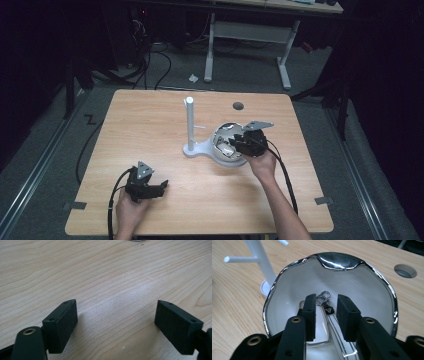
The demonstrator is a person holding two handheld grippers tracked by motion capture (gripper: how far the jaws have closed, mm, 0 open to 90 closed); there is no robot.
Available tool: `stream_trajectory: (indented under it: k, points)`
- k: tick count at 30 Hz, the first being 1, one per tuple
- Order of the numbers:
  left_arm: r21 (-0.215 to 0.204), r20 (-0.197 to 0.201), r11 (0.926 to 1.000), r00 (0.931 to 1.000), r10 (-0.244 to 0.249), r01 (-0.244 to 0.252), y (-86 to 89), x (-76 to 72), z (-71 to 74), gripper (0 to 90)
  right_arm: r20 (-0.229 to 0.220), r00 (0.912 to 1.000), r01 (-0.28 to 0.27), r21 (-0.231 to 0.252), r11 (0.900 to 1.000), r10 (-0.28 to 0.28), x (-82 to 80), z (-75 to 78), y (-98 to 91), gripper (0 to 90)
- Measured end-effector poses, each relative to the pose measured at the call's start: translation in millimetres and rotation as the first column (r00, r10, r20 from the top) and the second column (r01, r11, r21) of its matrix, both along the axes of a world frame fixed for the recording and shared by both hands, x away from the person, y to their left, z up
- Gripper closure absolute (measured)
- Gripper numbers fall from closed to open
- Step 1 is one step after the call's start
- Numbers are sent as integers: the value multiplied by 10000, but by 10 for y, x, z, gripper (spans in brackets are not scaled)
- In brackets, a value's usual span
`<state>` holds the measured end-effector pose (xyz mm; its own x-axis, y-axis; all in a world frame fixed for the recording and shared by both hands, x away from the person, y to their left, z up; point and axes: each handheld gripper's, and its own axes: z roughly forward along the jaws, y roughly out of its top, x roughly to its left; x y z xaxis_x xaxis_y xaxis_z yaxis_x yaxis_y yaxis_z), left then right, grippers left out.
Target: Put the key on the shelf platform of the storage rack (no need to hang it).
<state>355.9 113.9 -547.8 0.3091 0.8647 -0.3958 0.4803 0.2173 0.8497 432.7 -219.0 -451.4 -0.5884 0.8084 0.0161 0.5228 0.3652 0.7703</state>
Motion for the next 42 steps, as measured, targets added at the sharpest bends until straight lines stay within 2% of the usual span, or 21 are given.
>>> stream_trajectory:
  k: [3,4,6,8,16,19,23,26,38,40,42]
  points:
    - [3,1,10000,10000,-3,3,0,0,0,189,110,9999,48,108,9999,-50,-36,35,-22,649]
    - [3,2,10000,10000,0,0,0,0,0,189,94,9999,50,423,9991,-54,-62,70,-58,612]
    - [8,0,10000,10000,-4,4,0,0,0,189,112,9999,29,495,9988,-35,-66,81,-72,600]
    - [8,1,10000,10000,-5,5,0,0,0,189,148,9997,180,790,9967,-192,-91,122,-131,576]
    - [9,1,10000,10000,-5,5,0,0,0,189,241,9983,495,1046,9933,-523,-159,126,-261,560]
    - [11,2,10000,10000,-5,5,0,0,0,189,52,9976,675,1013,9926,-684,-196,107,-345,552]
    - [-4,-7,10000,10000,4,-4,-2,-1,0,189,160,9976,659,738,9951,-673,-242,140,-377,545]
    - [-8,-6,10000,10000,5,-5,-2,-1,0,189,80,9966,815,828,9932,-825,-264,150,-428,536]
    - [6,1,10000,10000,-1,1,-1,0,0,189,320,9944,970,1025,9900,-1008,-380,218,-590,533]
    - [6,1,10000,10000,-2,2,-1,0,0,189,422,9930,1050,1178,9875,-1107,-414,209,-618,536]
    - [12,-1,10000,10000,-5,5,0,0,0,189,335,9930,1084,1141,9875,-1129,-439,189,-647,535]
